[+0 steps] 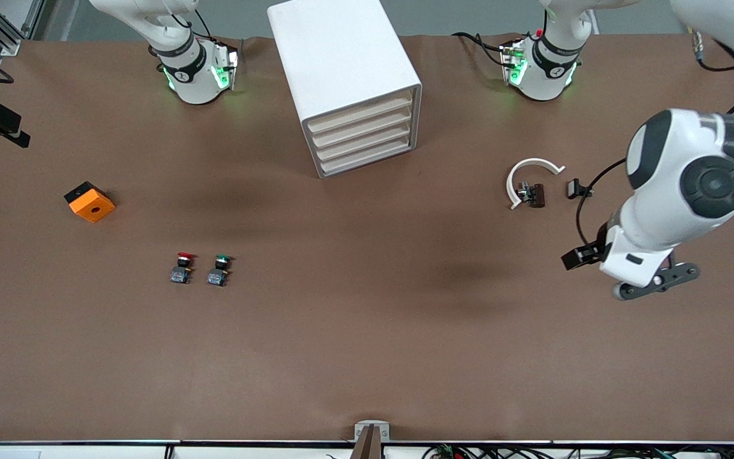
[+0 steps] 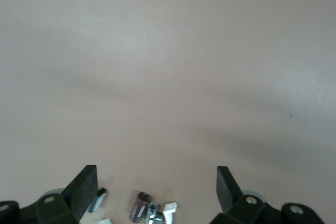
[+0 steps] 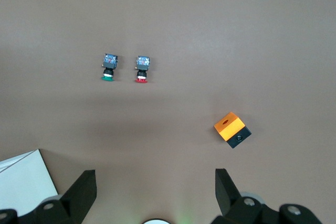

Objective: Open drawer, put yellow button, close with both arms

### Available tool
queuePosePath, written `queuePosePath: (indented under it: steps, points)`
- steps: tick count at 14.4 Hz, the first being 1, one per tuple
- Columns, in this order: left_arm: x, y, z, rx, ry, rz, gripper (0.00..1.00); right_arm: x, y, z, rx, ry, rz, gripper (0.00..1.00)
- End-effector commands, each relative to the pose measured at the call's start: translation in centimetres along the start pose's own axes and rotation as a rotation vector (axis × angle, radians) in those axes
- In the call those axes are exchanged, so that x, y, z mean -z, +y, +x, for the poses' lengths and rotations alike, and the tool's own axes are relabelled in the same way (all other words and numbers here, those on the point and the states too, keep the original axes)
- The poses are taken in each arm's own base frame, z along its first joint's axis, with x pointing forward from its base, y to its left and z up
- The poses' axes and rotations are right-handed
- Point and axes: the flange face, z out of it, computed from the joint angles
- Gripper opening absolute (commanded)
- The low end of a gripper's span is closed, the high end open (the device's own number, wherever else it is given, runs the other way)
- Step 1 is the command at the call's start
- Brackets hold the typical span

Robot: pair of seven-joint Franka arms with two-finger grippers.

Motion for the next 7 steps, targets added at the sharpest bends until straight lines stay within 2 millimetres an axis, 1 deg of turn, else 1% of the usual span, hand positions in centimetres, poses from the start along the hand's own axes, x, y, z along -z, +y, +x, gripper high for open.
queuePosePath:
  steps: [1,2,5,7]
  points:
    - [4.6,-3.1,-1.0,-0.063,0.055,0.018,1.00,0.5,0.3,-0.7,-0.001,0.021,-0.001,1.00]
    - [5.9,-3.7,-1.4,-0.087,0.060,0.023,1.00,0.6,0.3,-0.7,-0.001,0.019,-0.001,1.00]
    - [9.5,-7.3,-2.3,-0.107,0.062,-0.045,1.00,0.8,0.3,-0.9,-0.003,0.018,-0.001,1.00]
    - [11.3,-9.3,-3.4,-0.210,0.042,-0.076,1.00,0.8,0.8,-0.9,-0.012,0.020,0.001,1.00]
